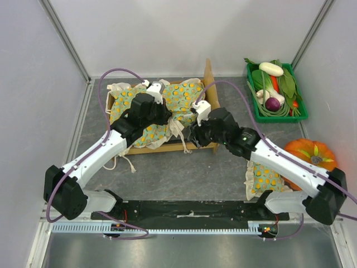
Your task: Set up the pet bed
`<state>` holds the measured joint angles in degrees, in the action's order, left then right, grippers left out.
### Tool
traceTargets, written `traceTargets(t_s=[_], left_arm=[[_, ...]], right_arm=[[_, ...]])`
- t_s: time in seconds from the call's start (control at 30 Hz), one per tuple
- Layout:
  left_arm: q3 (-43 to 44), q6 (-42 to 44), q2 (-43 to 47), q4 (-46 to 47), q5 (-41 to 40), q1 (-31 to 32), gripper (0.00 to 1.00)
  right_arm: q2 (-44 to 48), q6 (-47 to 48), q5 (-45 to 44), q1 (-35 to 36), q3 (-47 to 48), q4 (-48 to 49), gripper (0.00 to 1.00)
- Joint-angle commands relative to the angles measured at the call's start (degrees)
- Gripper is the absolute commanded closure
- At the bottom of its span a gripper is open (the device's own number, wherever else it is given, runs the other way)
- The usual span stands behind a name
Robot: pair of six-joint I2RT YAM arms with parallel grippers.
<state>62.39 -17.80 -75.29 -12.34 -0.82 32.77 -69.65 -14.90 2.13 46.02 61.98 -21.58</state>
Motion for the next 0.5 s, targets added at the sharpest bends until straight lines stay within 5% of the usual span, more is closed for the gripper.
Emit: traceTargets(t_s=[0.0, 0.47], left_arm=[[-0.2, -5.1, 0.4, 1.3, 4.6, -1.3, 0.98], [-1.9, -6.5, 1.4, 2.1, 6.3, -3.0, 0.98]], right_arm=[[-4.9, 0.8, -4.9, 1.3, 2.5, 1.2, 0.57], [-11.6, -4.4, -0.7, 1.3, -2.3, 18.3, 0.64]])
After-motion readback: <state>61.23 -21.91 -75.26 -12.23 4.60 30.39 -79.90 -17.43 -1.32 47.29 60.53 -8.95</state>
